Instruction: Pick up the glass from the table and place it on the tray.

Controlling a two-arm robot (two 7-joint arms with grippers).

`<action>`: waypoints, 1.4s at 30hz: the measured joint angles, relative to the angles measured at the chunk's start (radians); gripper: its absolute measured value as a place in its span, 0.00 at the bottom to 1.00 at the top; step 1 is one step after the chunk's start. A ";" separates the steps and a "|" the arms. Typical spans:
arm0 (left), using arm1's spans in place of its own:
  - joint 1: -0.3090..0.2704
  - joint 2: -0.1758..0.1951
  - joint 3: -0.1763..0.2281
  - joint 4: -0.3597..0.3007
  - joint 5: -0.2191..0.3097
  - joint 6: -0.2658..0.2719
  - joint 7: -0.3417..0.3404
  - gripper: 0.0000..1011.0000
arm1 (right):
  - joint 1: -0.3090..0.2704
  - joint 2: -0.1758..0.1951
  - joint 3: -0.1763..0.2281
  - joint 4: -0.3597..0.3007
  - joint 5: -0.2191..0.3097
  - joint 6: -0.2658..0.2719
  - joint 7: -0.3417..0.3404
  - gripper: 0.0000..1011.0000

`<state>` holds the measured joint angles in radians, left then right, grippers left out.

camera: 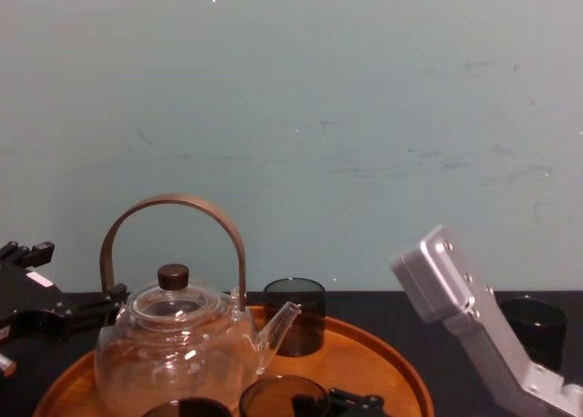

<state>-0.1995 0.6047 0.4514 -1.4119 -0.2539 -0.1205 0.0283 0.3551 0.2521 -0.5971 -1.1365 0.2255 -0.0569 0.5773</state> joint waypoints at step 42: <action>0.000 0.000 0.000 0.000 0.000 0.000 0.000 1.00 | -0.084 0.078 0.016 -0.152 0.036 0.042 -0.012 0.99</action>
<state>-0.1995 0.6047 0.4514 -1.4119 -0.2539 -0.1205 0.0283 0.2709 0.3297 -0.5815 -1.2883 0.2613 -0.0149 0.5652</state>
